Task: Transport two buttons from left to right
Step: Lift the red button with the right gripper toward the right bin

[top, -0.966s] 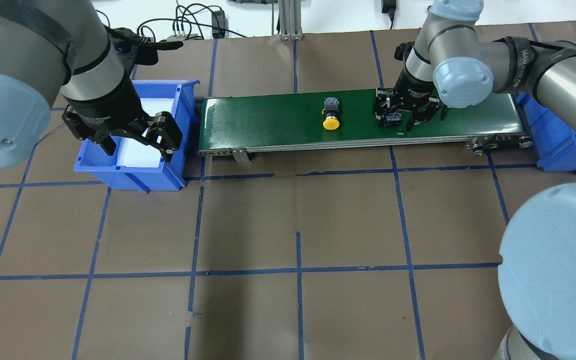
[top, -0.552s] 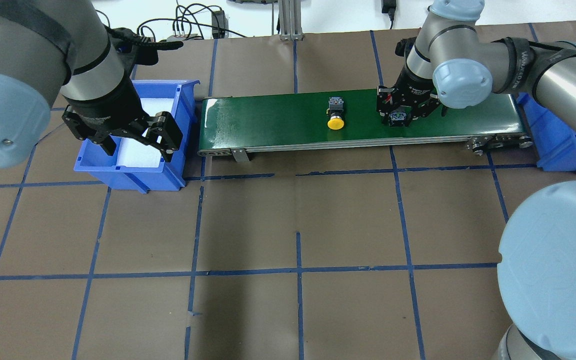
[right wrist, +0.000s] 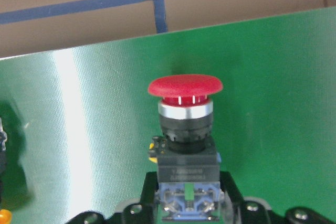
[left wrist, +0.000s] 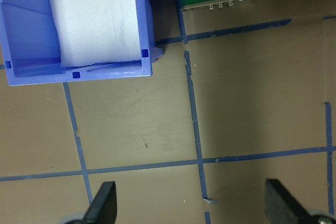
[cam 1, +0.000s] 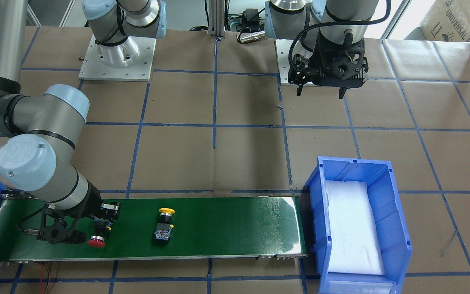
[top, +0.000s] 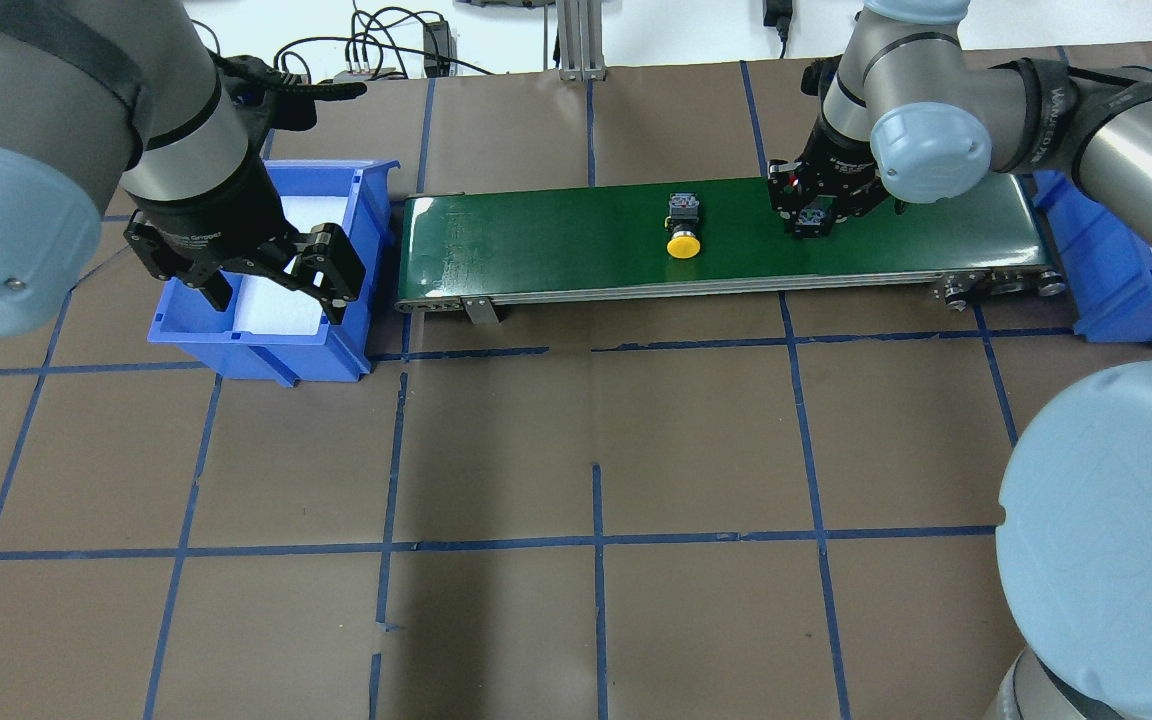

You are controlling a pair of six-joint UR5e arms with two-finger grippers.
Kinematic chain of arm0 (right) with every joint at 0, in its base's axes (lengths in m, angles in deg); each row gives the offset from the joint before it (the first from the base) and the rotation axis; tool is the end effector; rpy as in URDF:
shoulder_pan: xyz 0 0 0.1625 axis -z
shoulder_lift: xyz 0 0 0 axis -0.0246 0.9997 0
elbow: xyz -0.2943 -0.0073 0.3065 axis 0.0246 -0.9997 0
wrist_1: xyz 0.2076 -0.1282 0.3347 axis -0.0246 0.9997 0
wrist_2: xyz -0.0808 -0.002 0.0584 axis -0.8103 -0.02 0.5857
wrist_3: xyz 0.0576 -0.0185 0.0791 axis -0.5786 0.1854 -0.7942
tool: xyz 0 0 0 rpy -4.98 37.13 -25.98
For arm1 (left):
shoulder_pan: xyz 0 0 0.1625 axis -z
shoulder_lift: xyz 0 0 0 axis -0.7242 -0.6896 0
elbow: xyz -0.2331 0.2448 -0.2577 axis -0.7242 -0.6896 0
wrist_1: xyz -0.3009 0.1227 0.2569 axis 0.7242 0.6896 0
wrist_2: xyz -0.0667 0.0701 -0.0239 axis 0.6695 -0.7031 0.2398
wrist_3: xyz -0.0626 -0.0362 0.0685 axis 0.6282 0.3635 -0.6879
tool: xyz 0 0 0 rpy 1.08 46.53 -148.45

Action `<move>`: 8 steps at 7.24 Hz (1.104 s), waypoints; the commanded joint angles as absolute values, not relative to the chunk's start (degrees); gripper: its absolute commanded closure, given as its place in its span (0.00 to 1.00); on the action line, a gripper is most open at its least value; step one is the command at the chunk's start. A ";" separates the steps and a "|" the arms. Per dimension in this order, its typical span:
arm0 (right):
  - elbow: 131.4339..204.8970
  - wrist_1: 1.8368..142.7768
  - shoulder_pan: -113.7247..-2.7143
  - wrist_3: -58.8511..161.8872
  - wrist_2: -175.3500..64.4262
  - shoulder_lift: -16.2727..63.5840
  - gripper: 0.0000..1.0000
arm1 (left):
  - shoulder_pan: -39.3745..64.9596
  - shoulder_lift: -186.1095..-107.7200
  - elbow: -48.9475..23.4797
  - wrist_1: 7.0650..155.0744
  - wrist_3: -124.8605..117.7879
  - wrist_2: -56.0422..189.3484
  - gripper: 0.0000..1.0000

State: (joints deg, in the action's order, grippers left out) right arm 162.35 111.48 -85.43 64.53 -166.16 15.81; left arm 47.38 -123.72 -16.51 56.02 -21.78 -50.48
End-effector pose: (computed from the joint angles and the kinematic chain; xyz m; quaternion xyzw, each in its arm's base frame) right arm 0.1010 -0.6625 0.2730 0.0578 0.9981 -0.0069 0.0203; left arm -0.1537 -0.4518 0.4757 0.0645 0.9965 0.0206 0.0489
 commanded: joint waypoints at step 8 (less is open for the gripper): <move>154.01 103.49 -63.29 94.62 -173.31 20.36 0.79 | 47.38 -123.63 -16.51 56.02 -21.78 -50.51 0.00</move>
State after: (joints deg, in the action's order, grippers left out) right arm 154.12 103.51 -65.48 90.80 -172.99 18.90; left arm 47.38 -123.63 -16.51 56.02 -21.78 -50.50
